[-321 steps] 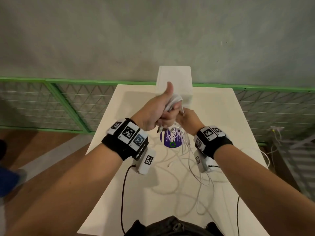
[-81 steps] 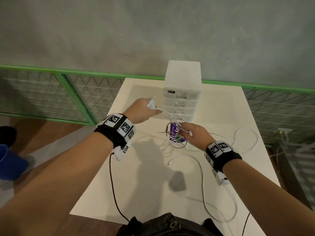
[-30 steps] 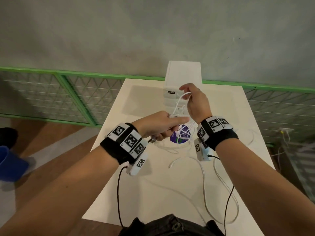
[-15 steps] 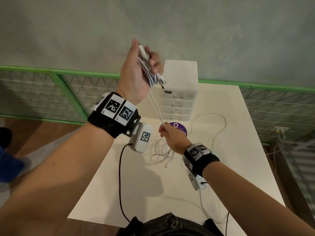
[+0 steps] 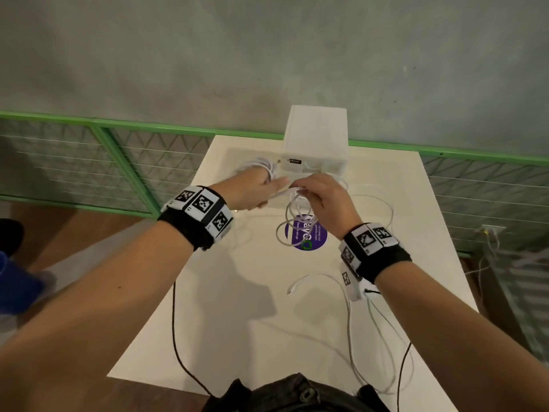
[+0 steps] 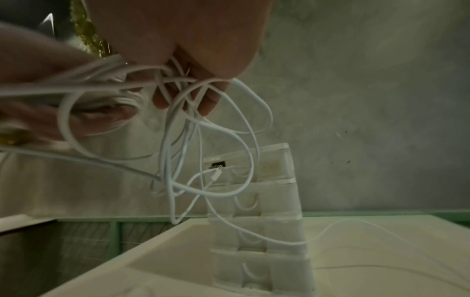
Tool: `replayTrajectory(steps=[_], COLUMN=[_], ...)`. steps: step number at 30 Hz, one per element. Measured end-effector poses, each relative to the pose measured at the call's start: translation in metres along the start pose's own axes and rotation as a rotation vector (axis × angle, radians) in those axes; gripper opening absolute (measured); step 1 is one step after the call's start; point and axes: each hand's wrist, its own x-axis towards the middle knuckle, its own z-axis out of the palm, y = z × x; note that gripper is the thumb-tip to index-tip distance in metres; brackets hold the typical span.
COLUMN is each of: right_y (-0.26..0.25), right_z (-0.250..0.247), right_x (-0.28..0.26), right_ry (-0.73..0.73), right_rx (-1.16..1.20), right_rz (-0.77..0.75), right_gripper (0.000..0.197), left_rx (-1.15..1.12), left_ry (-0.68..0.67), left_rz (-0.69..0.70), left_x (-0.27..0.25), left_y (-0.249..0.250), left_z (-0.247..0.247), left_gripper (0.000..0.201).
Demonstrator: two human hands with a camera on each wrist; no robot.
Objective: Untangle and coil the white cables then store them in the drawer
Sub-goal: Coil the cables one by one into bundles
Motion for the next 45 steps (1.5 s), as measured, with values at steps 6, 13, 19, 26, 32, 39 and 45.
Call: replayTrajectory(steps=[6,13,19,26,32,39,45], right_y=[0.03,0.03,0.026,-0.007,-0.009,0.006,0.01], right_z=[0.003,0.01,0.019,0.018,0.017,0.018,0.025], right_x=[-0.012,-0.042,-0.04,-0.023,-0.02,-0.019,-0.017], right_ry=[0.003,-0.279,-0.133,-0.224,-0.243,-0.067,0.055], right_rx=[-0.166,-0.016,0.251,0.638,0.589,0.467,0.296], right_rz=[0.12,0.59,0.629,0.629,0.574,0.611,0.488], right_gripper=[0.042,0.023,0.026,0.02,0.014,0.015,0.023], left_rx=[-0.155,-0.445,-0.438,-0.278,-0.322,-0.428,-0.512], left_ry=[0.109,0.452,0.319,0.284,0.356,0.116,0.002], left_rz=[-0.051,-0.152,-0.22,-0.239,-0.297,-0.237,-0.235], left_x=[-0.003,0.006,-0.002,0.0,0.0,-0.011,-0.013], left_y=[0.007,-0.019,-0.015,-0.015,-0.024,-0.018,-0.017], left_z=[0.011,0.01,0.015,0.041,0.036,0.041,0.041], left_gripper=[0.041,0.037,0.052,0.032,0.032,0.024,0.028])
